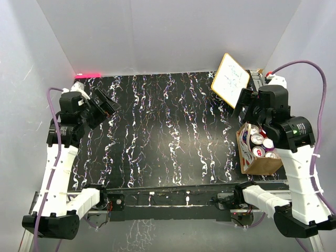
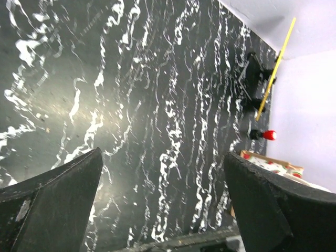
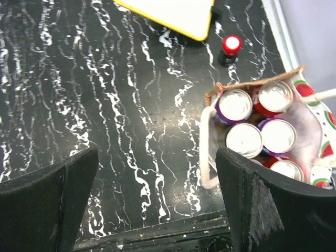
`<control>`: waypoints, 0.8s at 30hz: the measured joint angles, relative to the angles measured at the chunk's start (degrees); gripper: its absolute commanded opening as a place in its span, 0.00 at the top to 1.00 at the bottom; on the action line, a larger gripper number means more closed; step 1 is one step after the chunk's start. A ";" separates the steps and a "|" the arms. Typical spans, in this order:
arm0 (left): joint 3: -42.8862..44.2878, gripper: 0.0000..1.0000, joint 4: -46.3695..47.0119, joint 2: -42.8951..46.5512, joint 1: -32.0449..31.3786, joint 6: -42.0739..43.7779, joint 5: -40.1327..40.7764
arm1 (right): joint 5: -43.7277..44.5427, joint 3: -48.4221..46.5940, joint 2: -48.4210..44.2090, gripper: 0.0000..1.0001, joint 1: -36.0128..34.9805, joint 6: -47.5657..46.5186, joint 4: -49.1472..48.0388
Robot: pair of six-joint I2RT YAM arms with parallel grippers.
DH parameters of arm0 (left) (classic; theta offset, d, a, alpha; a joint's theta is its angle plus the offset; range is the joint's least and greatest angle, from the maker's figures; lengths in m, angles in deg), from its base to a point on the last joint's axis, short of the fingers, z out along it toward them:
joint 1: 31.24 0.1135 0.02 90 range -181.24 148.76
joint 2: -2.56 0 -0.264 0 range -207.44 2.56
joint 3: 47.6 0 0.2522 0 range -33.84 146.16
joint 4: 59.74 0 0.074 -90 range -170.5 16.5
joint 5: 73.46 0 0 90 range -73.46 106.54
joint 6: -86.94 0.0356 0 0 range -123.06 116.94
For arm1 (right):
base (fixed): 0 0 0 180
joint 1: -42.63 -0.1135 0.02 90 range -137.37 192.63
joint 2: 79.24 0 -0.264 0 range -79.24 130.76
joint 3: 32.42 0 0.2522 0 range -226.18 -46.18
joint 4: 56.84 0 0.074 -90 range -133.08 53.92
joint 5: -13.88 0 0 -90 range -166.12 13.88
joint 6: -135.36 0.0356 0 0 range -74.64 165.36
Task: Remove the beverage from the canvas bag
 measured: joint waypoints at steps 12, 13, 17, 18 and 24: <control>-2.05 0.03 3.43 -2.43 0.79 -8.20 -11.54 | 5.70 11.61 2.64 0.09 2.23 4.20 0.04; -2.03 0.03 3.80 -3.02 0.85 -8.46 -12.11 | 5.46 12.28 2.80 0.12 2.29 4.52 -0.09; -1.90 0.03 5.07 -5.20 0.87 -9.31 -13.97 | 3.80 15.26 2.84 0.21 2.32 6.45 -1.25; -1.68 0.03 5.25 -5.75 0.87 -9.49 -14.38 | 3.39 16.15 2.69 0.22 2.32 6.91 -1.75; -1.20 0.03 8.39 -8.15 0.85 -11.06 -16.74 | 2.80 21.22 0.79 0.47 2.56 8.52 -4.66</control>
